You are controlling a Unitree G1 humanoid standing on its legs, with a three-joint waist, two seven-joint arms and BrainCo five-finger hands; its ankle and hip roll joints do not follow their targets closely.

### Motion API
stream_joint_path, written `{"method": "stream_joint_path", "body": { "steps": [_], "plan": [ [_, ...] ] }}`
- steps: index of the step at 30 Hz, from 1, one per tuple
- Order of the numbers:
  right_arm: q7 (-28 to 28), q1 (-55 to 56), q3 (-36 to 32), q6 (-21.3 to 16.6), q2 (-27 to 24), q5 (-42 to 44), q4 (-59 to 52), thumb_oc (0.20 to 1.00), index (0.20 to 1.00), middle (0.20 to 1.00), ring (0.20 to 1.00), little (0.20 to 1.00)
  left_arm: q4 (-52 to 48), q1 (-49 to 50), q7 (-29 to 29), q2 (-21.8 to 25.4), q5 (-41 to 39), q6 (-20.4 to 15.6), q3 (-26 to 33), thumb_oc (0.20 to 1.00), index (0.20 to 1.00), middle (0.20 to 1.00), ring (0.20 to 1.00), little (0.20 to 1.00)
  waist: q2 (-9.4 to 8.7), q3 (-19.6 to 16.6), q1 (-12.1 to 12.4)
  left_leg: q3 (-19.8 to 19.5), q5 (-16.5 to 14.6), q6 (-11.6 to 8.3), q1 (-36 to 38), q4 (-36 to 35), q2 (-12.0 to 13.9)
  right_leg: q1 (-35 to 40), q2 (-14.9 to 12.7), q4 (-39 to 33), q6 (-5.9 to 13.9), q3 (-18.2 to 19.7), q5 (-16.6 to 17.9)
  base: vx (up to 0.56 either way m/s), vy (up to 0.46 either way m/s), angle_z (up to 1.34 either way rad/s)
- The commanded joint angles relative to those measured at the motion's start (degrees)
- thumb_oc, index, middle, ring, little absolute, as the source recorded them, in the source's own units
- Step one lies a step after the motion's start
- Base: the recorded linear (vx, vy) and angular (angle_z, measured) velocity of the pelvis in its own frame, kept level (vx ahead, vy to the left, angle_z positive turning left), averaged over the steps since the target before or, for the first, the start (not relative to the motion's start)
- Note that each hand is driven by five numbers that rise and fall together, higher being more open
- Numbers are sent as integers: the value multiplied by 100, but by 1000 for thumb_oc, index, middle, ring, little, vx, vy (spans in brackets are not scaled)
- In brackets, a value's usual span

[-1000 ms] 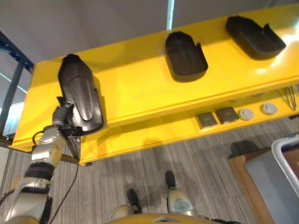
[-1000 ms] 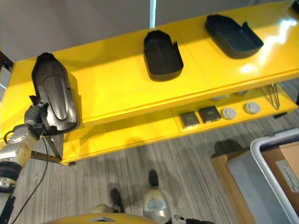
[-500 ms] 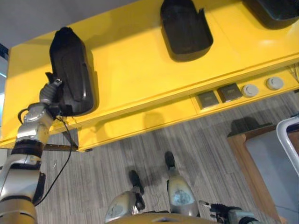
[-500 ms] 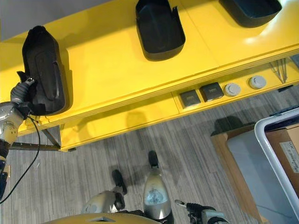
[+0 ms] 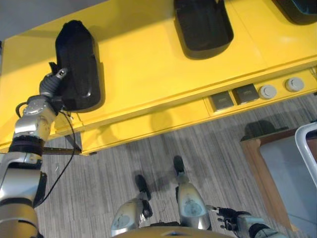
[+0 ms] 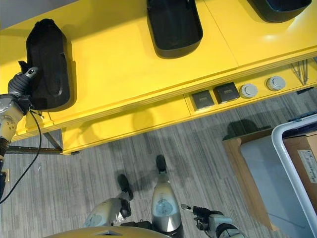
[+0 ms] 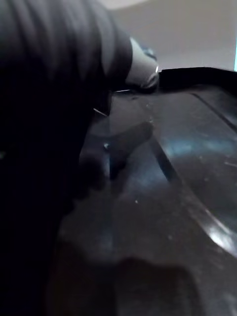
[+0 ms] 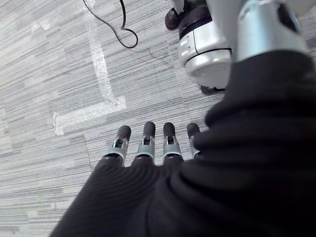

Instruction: Move parts from the plastic box to the shelf.

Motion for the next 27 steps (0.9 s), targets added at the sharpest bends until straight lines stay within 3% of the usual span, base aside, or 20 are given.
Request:
{"method": "stream_joint_path", "body": {
  "steps": [1, 6, 12, 15, 18, 19, 20, 22, 23, 24, 25, 26, 27],
  "plan": [
    [-158, 41, 241, 116, 197, 203, 178, 1000, 1000, 1000, 1000, 1000, 497, -39, 572, 117, 662, 540, -331, 1000, 1000, 1000, 1000, 1000, -142, -218, -17, -243, -39, -60, -314, 38, 78, 202, 112, 154, -4, 29, -696, 24, -51, 3],
    [-242, 103, 293, 69, 317, 332, 249, 1000, 1000, 1000, 1000, 1000, 642, -154, 790, 106, 1827, 579, -556, 1000, 1000, 1000, 1000, 1000, -197, -420, 19, -176, -10, -71, -189, 86, 112, 493, 134, 105, -12, -33, -726, 23, -59, 2],
    [-366, 274, 440, 146, 517, 496, 268, 1000, 1000, 1000, 1000, 1000, 769, -395, 1336, -63, 2408, 930, -872, 1000, 1000, 1000, 1000, 1000, -292, -804, 27, -85, -5, -73, 4, 92, 138, 816, 154, 18, 16, -78, -728, 45, -63, 3],
    [-391, 347, 460, 150, 577, 523, 309, 1000, 1000, 1000, 1000, 1000, 819, -502, 1583, -139, 2620, 878, -976, 1000, 1000, 1000, 1000, 1000, -321, -955, 23, -32, -13, -84, 76, 93, 151, 919, 159, -15, 33, -78, -733, 0, 0, 0],
    [-320, 490, 465, 194, 616, 330, 373, 1000, 1000, 1000, 1000, 1000, 837, -774, 2324, -76, 2488, 440, -1096, 1000, 1000, 1000, 1000, 1000, -347, -1250, 9, 76, -38, -101, 234, 88, 172, 1074, 154, -15, 73, -96, -754, -11, 4, -3],
    [-301, 523, 461, 177, 622, 261, 377, 1000, 1000, 1000, 1000, 1000, 804, -829, 2492, -31, 2464, 157, -1102, 1000, 1000, 1000, 1000, 1000, -352, -1305, 15, 93, -42, -104, 265, 86, 178, 1103, 151, -15, 77, -106, -757, -67, 18, -4],
    [-284, 543, 455, 152, 619, 186, 413, 1000, 1000, 1000, 1000, 1000, 614, -967, 2803, 86, 2096, -425, -1142, 1000, 1000, 1000, 1000, 1000, -361, -1393, 31, 124, -79, -98, 353, 79, 181, 1181, 136, -15, 86, -148, -768, -67, 24, 1],
    [-296, 523, 432, 147, 619, 177, 454, 1000, 1000, 1000, 1000, 1000, 329, -1019, 2883, 122, 1766, -1133, -1124, 1000, 1000, 1000, 1000, 1000, -368, -1473, 65, 134, -109, -94, 411, 70, 190, 1220, 120, -15, 89, -176, -773, -84, 28, 1],
    [-290, 468, 379, 176, 609, 132, 486, 1000, 1000, 1000, 1000, 1000, -25, -961, 2900, 104, 1803, -1446, -996, 1000, 1000, 1000, 1000, 1000, -375, -1517, 106, 125, -139, -92, 457, 73, 201, 1264, 101, -15, 84, -202, -789, -92, 33, -1],
    [-283, 427, 341, 198, 618, 106, 523, 1000, 1000, 1000, 1000, 1000, -338, -879, 2812, 105, 1898, -1515, -900, 1000, 1000, 1000, 1000, 1000, -385, -1553, 150, 107, -159, -89, 481, 67, 201, 1280, 92, -15, 76, -222, -800, -87, 47, -1],
    [-269, 371, 296, 235, 623, 35, 558, 1000, 1000, 1000, 1000, 1000, -707, -734, 2765, 114, 2123, -1537, -793, 881, 881, 881, 881, 881, -389, -1579, 192, 83, -176, -90, 508, 63, 202, 1304, 83, -15, 68, -242, -809, -90, 78, -1],
    [-259, 289, 246, 302, 648, -117, 626, 1000, 1000, 1000, 1000, 1000, -1277, -453, 2543, 118, 2314, -1593, -685, 492, 492, 492, 492, 492, -406, -1592, 266, 19, -237, -84, 594, 62, 195, 1389, 60, -15, 62, -284, -845, -85, 82, 2],
    [-254, 244, 235, 337, 672, -187, 692, 1000, 1000, 1000, 1000, 1000, -1685, -244, 2425, 106, 2359, -1568, -611, 200, 200, 200, 200, 200, -413, -1630, 331, -23, -243, -79, 613, 44, 189, 1394, 53, -15, 48, -303, -839, -62, 81, 5]
  ]
}}
